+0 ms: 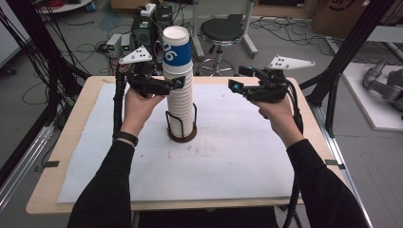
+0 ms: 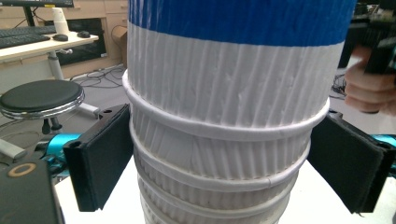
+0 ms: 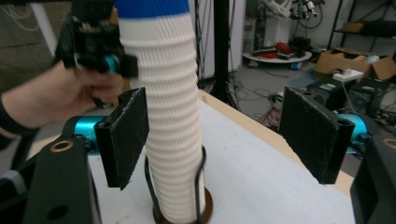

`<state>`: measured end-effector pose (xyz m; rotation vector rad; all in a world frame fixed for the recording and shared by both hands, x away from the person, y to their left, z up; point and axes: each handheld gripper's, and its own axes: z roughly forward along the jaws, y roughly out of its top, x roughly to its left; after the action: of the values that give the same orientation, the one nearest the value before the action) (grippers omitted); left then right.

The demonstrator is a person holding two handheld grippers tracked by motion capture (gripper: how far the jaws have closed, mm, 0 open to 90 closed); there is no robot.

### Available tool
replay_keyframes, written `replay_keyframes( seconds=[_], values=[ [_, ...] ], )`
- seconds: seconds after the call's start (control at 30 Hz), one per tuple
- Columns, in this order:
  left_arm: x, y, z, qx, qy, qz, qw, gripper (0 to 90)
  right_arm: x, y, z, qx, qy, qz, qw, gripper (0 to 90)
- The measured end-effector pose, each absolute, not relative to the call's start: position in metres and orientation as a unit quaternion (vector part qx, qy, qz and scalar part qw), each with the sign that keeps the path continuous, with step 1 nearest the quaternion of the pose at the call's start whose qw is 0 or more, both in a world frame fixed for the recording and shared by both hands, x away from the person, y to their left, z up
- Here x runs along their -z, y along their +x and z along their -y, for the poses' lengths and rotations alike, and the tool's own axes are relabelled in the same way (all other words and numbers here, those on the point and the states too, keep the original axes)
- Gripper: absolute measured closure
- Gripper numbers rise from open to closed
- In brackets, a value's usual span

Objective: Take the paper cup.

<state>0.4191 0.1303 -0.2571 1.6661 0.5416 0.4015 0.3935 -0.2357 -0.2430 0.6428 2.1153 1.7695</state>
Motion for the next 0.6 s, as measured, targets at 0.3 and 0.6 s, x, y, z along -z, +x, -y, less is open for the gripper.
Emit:
replay_keyframes(
  seconds=[0.3, 0.6],
  values=[
    [0.257, 0.419, -0.13, -0.175, 0.725, -0.237, 0.623, 11.0, 0.206, 0.406, 0.201, -0.634, 0.206, -0.733, 0.138, 25.3],
    [0.257, 0.419, -0.129, -0.176, 0.725, -0.237, 0.622, 11.0, 0.181, 0.414, 0.165, -0.639, 0.187, -0.736, 0.127, 25.3]
  ],
)
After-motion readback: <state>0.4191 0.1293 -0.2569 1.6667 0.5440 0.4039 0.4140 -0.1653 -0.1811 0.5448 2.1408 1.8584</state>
